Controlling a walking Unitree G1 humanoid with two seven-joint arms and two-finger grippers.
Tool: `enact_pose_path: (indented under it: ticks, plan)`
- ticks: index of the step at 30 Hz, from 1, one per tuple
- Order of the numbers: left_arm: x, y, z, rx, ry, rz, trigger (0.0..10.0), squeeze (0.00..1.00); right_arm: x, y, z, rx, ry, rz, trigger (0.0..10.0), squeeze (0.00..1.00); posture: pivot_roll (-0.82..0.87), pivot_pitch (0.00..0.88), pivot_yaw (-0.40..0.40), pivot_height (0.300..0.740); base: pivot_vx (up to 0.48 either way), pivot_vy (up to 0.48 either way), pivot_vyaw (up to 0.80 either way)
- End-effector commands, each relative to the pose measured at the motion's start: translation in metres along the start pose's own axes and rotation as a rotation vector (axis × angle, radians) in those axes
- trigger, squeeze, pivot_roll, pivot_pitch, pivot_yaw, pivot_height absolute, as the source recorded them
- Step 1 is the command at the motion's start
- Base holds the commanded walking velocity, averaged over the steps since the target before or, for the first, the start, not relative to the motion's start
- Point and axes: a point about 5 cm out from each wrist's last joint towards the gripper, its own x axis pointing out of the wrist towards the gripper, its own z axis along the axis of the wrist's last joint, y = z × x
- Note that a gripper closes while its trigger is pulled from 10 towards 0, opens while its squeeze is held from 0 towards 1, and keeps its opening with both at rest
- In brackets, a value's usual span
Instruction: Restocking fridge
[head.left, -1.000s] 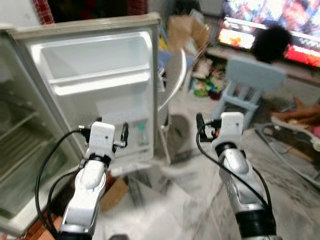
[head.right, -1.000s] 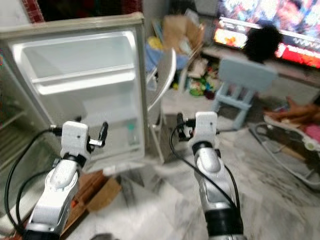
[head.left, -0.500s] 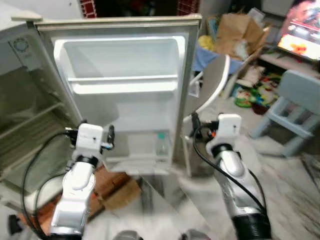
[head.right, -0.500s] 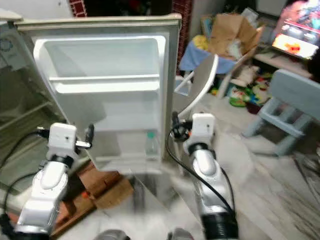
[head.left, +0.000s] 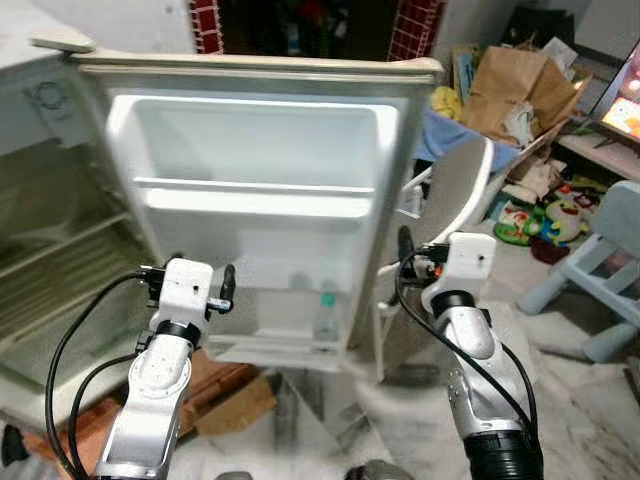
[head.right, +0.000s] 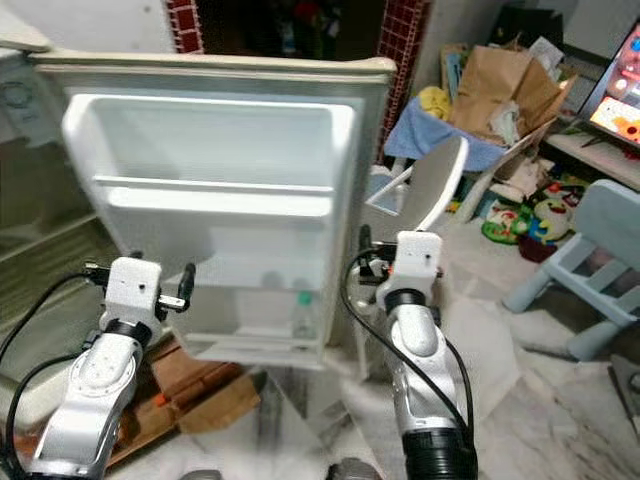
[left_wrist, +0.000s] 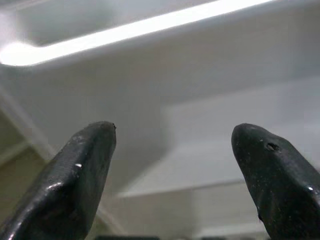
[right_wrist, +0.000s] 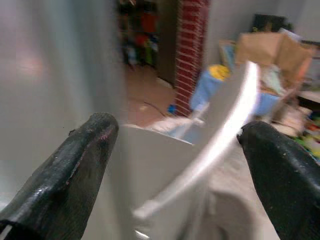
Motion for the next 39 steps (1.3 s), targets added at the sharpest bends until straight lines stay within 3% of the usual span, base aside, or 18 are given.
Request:
enact_pose_path:
  ticks: [1, 13, 22, 32, 35, 39]
  plan:
    - [-0.002, 0.004, 0.001, 0.012, 0.001, 0.003, 10.0, 0.00, 0.000, -0.001, 0.000, 0.008, 0.007, -0.012, 10.0, 0.00, 0.11, 0.023, -0.022, 0.740, 0.000, -0.461, 0.00]
    - [-0.001, 0.000, 0.004, 0.047, -0.017, -0.034, 10.0, 0.00, -0.001, 0.017, -0.005, 0.044, 0.062, 0.135, 10.0, 0.00, 0.11, 0.018, -0.027, 0.740, 0.000, -0.444, 0.00]
    - [0.002, 0.010, 0.002, 0.085, -0.008, -0.007, 10.0, 0.00, 0.003, 0.020, 0.008, 0.052, -0.011, 0.156, 10.0, 0.00, 0.11, 0.025, -0.024, 0.740, 0.000, -0.476, 0.09]
    - [0.011, 0.016, 0.000, 0.027, -0.015, 0.043, 10.0, 0.00, 0.005, 0.025, 0.001, 0.098, 0.003, 0.135, 10.0, 0.00, 0.09, 0.000, -0.041, 0.740, 0.000, -0.210, 0.45]
    - [0.018, 0.025, 0.006, 0.009, -0.041, 0.098, 10.0, 0.00, 0.010, 0.030, 0.009, 0.075, -0.035, 0.173, 10.0, 0.00, 0.08, 0.000, -0.040, 0.740, 0.000, 0.000, 0.00]
    - [0.022, 0.018, 0.016, -0.011, -0.093, 0.094, 10.0, 0.00, 0.020, 0.028, 0.019, 0.073, -0.066, 0.176, 10.0, 0.00, 0.10, 0.000, -0.052, 0.740, 0.000, 0.000, 0.75]
